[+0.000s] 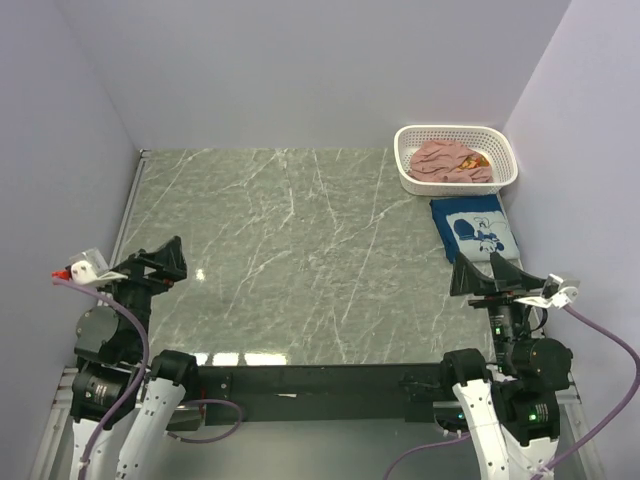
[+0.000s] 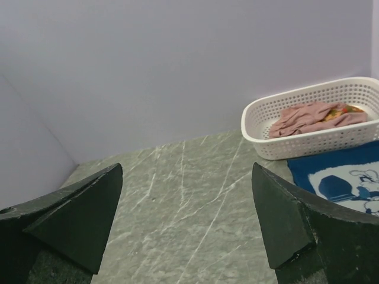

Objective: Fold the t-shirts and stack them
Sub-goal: Grab the tshirt from the pile

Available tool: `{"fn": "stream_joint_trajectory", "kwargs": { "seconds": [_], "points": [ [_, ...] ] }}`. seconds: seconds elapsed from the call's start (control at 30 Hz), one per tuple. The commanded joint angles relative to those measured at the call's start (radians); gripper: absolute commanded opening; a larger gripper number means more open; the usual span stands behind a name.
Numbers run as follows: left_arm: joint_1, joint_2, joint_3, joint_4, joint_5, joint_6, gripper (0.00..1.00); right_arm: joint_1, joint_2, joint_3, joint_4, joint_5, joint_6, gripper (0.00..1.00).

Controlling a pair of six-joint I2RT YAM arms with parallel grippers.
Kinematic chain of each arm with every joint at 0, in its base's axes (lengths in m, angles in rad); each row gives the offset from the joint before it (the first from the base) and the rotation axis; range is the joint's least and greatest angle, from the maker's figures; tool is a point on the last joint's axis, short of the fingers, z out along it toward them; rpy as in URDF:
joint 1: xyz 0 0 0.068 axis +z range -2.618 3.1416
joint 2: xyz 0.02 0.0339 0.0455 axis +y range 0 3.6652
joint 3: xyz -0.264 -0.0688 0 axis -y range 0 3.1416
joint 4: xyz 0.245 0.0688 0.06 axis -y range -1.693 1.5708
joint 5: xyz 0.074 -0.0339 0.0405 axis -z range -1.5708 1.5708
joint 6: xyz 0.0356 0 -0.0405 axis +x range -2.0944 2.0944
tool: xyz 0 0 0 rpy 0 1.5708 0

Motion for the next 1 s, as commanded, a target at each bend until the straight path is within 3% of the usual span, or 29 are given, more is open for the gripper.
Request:
{"fn": "stream_joint_trajectory", "kwargs": {
  "seconds": [0.0,0.1,0.37,0.53,0.7,0.97],
  "points": [
    [-0.002,0.017,-0.027,0.032,-0.011,-0.017,1.00,0.008,-0.054,-0.028,0.061,-0.071,0.005,0.95],
    [-0.002,0.029,-0.056,0.049,-0.003,-0.020,1.00,0.008,0.030,-0.028,0.097,-0.111,0.045,0.95],
    [-0.003,0.095,-0.123,0.112,0.043,-0.015,0.99,0.008,0.488,0.107,0.153,-0.165,0.056,0.96],
    [-0.014,0.106,-0.148,0.135,0.070,-0.014,0.99,0.008,0.814,0.286,0.162,-0.129,0.010,0.96],
    [-0.045,0.091,-0.153,0.135,0.050,-0.008,0.99,-0.012,1.137,0.476,0.136,0.077,-0.036,0.96],
    [-0.077,0.088,-0.159,0.139,0.052,-0.009,0.99,-0.150,1.675,0.858,0.039,0.097,-0.033,0.94]
  ]
}}
